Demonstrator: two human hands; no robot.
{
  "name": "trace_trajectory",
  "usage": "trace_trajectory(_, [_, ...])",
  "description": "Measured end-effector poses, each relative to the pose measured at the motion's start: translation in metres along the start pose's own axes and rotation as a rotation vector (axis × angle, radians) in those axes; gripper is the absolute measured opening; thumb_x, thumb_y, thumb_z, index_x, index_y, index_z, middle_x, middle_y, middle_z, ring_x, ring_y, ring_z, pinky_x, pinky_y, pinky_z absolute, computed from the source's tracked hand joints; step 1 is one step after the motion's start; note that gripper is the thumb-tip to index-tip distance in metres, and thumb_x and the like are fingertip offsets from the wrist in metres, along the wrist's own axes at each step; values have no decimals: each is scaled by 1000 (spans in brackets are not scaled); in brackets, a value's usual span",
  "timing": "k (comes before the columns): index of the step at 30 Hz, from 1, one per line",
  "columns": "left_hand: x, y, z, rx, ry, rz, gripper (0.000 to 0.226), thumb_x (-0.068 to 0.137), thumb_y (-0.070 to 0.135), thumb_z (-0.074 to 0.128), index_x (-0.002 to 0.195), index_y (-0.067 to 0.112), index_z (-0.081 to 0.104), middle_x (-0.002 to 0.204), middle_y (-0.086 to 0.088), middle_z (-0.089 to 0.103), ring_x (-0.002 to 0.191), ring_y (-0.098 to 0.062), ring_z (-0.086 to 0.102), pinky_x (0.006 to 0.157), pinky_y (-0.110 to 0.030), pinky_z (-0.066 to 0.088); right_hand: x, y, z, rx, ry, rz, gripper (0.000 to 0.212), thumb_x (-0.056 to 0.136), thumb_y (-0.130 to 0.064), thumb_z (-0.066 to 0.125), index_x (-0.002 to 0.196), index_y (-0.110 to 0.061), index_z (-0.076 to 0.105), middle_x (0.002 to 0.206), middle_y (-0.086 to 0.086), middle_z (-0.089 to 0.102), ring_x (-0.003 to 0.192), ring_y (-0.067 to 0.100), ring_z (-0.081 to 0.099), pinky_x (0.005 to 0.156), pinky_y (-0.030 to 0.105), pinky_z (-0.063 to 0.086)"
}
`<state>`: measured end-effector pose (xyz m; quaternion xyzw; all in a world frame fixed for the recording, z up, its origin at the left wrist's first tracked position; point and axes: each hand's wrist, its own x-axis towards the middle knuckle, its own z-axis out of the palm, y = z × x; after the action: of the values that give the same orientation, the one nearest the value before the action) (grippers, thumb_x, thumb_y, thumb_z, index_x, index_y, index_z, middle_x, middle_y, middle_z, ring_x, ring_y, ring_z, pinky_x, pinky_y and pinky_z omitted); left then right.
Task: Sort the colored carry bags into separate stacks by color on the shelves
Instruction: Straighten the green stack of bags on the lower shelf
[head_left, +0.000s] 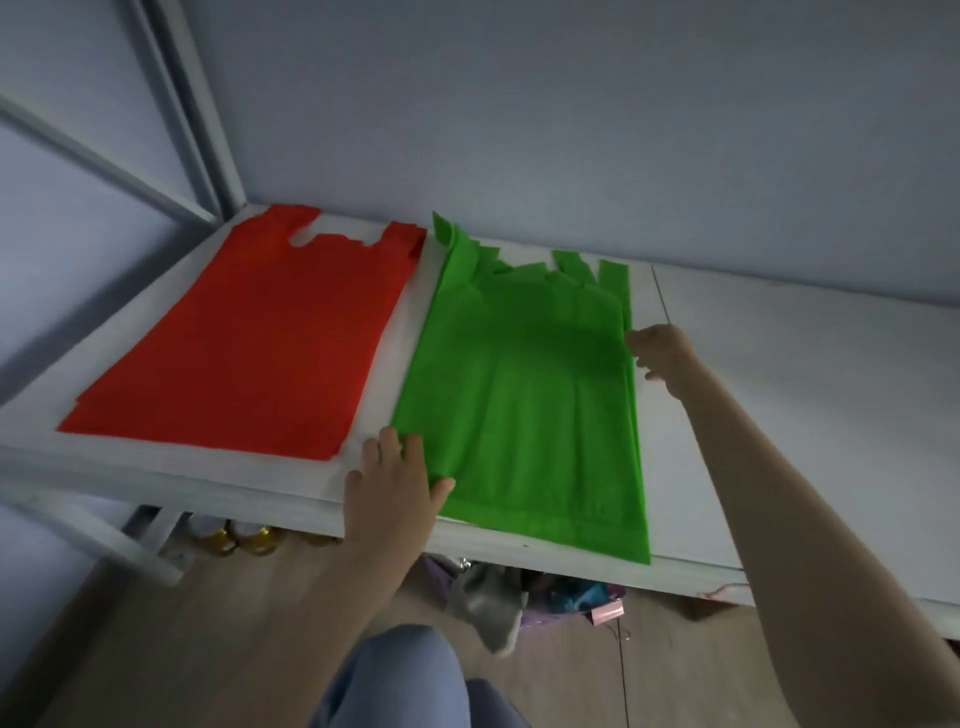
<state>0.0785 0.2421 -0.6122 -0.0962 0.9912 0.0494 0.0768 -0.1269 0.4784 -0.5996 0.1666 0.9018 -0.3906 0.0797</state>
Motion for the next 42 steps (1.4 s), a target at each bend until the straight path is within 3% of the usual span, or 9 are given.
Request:
trace_trajectory(4, [7, 2, -7, 20, -32, 5, 59, 95, 51, 38, 137, 11, 33, 137, -11, 35, 125, -23, 41, 99, -30, 42, 18, -19, -2, 57, -10, -2, 36, 95, -26, 46, 114, 4, 55, 96, 15, 52, 63, 22, 49, 56, 26, 40])
trace_trajectory(10, [29, 3, -9, 6, 28, -32, 48, 97, 47, 33, 127, 10, 42, 124, -7, 48, 116, -21, 49, 96, -29, 43, 46, -24, 5, -28, -78, 16, 53, 96, -37, 42, 122, 9, 48, 76, 10, 52, 63, 19, 44, 54, 25, 33])
trace_trajectory(12, [36, 4, -9, -14, 48, -34, 44, 98, 44, 34, 125, 10, 44, 122, -6, 50, 115, -20, 50, 95, -28, 45, 55, -25, 11, 28, -80, -4, 61, 95, -43, 41, 130, 7, 43, 92, 13, 54, 71, 21, 49, 55, 25, 36])
trace_trajectory(15, [42, 5, -7, -30, 66, -35, 41, 98, 42, 35, 124, 10, 44, 121, -5, 51, 115, -19, 50, 95, -28, 46, 66, -31, 19, 200, -88, -7, 61, 94, -45, 42, 132, 2, 44, 126, 16, 56, 98, 26, 58, 82, 35, 49])
trace_trajectory(19, [49, 5, -4, -42, 70, -37, 40, 98, 43, 36, 121, 11, 44, 118, -4, 52, 111, -17, 52, 94, -26, 48, 74, -44, 21, 420, -136, 11, 32, 93, -13, 50, 120, 5, 53, 87, 8, 61, 65, 14, 53, 69, 29, 50])
trace_trajectory(25, [52, 6, 0, -75, 103, 1, 37, 97, 42, 38, 120, 14, 44, 119, -1, 52, 113, -16, 51, 94, -24, 45, 82, -49, 8, 755, -144, -74, 49, 80, 15, 33, 118, -6, 56, 98, 13, 65, 80, 26, 62, 71, 35, 57])
trace_trajectory(29, [51, 3, 1, -64, 108, 12, 36, 97, 43, 37, 119, 15, 44, 118, -1, 52, 113, -16, 50, 93, -23, 44, 80, -42, 10, 838, -187, -129, 70, 83, 17, 31, 144, -16, 28, 112, 14, 57, 81, 21, 62, 59, 28, 55])
trace_trajectory(37, [50, 2, 9, -140, 179, 0, 34, 91, 36, 54, 105, 6, 56, 102, -11, 59, 101, -27, 58, 82, -33, 52, 90, -36, 5, 1062, -293, -282, 83, 86, 16, 25, 149, -28, -5, 156, 7, 22, 106, 21, 54, 79, 33, 49])
trace_trajectory(42, [51, 0, 9, -117, 169, 28, 36, 96, 44, 39, 116, 15, 45, 114, 0, 50, 113, -16, 48, 92, -23, 45, 103, -32, -1, 940, -285, -250, 112, 66, -10, 75, 151, -28, 3, 160, -3, 6, 110, 12, 53, 97, 36, 40])
